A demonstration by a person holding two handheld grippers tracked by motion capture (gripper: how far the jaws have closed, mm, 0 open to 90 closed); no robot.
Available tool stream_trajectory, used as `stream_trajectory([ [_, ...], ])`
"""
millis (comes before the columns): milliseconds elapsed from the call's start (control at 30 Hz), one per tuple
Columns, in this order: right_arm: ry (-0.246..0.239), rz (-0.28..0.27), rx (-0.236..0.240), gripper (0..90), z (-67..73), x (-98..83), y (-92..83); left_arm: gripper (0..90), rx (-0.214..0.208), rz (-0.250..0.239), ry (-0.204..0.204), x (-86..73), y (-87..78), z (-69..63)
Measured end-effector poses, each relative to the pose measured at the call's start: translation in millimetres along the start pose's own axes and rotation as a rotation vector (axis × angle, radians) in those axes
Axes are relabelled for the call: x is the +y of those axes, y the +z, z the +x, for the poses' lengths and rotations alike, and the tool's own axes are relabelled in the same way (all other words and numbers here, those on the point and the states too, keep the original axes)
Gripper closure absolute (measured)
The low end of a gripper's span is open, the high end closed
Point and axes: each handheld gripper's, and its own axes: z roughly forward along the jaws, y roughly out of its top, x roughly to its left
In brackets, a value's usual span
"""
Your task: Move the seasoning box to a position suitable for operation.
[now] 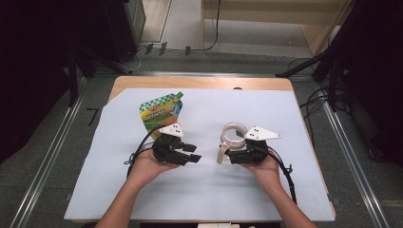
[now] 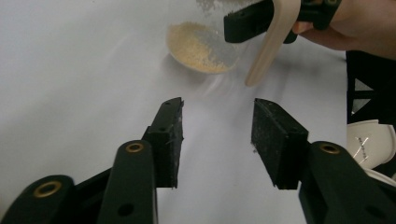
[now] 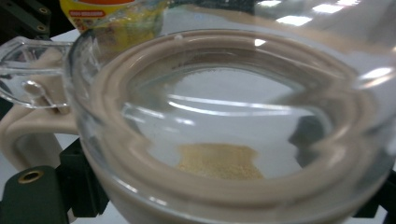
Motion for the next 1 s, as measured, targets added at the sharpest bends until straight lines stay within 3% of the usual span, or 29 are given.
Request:
stream_trajectory([
  [133, -0.012, 0.014, 0.026, 12.2, 9.8, -1.6, 6.8, 56.5, -0.010, 0.001, -0.005, 0.4, -0.8, 0.3],
  [200, -0.024, 0.021, 0.038, 12.3, 14.2, -2.5, 10.0, 56.9, 0.005, 0.010, -0.015, 0.3, -1.7, 1.1],
  [367, -0.037, 0.029, 0.068, 12.2, 25.5, -4.7, 19.4, 55.5, 0.012, 0.041, -0.076, 0.0, -4.2, 7.1],
  [600, -0.053, 0.055, 0.088, 12.2, 36.0, -8.2, 33.2, 52.5, 0.035, 0.012, -0.061, -1.2, -9.0, 8.1],
  [733, -0.112, 0.059, 0.077, 12.1, 41.0, -9.9, 32.8, 51.4, 0.039, 0.002, -0.063, -2.5, -9.6, 8.6],
  [1000, -0.133, 0.080, 0.079, 12.0, 41.4, -12.0, 29.9, 49.8, 0.036, 0.007, -0.043, -1.7, -6.5, 5.1],
])
